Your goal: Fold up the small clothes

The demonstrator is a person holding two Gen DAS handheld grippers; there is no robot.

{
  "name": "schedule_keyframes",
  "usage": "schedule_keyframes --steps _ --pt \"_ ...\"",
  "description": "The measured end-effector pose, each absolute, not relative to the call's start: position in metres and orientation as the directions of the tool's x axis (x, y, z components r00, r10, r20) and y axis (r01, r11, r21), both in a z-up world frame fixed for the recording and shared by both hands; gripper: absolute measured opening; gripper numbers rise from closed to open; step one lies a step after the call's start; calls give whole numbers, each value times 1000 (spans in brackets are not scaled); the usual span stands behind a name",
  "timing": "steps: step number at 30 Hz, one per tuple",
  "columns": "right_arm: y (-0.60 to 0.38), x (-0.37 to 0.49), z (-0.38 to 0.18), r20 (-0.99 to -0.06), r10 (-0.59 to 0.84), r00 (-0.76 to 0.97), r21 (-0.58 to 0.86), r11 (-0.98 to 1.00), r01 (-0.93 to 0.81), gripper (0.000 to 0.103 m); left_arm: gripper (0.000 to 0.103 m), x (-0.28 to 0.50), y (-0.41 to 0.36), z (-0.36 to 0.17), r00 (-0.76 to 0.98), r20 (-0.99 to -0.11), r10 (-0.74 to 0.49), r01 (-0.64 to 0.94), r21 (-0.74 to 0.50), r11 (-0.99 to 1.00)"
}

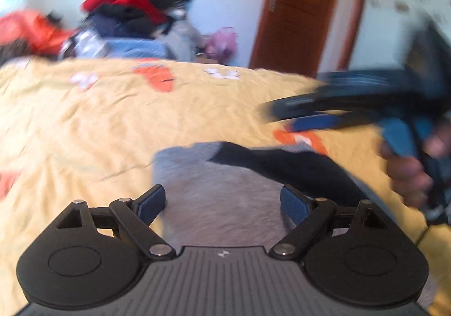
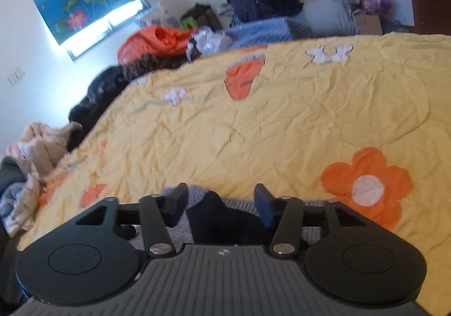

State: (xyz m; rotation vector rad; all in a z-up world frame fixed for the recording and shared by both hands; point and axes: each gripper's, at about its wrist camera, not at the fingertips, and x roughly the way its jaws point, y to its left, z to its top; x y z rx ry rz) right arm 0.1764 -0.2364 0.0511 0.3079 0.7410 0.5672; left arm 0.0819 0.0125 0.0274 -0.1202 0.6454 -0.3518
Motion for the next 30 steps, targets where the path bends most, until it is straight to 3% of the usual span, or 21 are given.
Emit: schedule_keyframes --steps 1,4,11,14,15,17,19,23,30 --pt "-253 168 53 -524 588 616 481 801 -356 82 90 86 22 24 723 -587 -364 254 -264 930" --pt "-292 154 45 -542 558 629 516 811 -275 82 90 104 44 9 668 -630 -396 172 -387 906" --pt "-294 141 2 -624 599 502 570 788 -232 81 89 134 59 4 610 -573 -547 105 -625 773" --pt "-292 146 -1 -586 632 507 619 753 -223 84 86 146 54 1 557 -570 -605 100 -676 730" --pt "-294 151 -2 -572 648 503 651 732 -202 84 80 146 50 1 555 -581 -596 99 -665 740" --pt "-300 160 -7 -544 677 496 709 686 -160 77 33 152 47 1 554 -632 -541 74 -611 789" --pt "-298 166 -11 -572 674 467 706 695 -137 27 20 157 48 -1 559 -652 -512 65 -581 811" --pt "-281 159 2 -598 629 498 609 759 -228 27 9 160 36 20 613 -668 -423 134 -439 888" --pt "-283 184 30 -490 608 625 626 744 -234 26 9 194 27 62 693 -630 -350 222 -275 935"
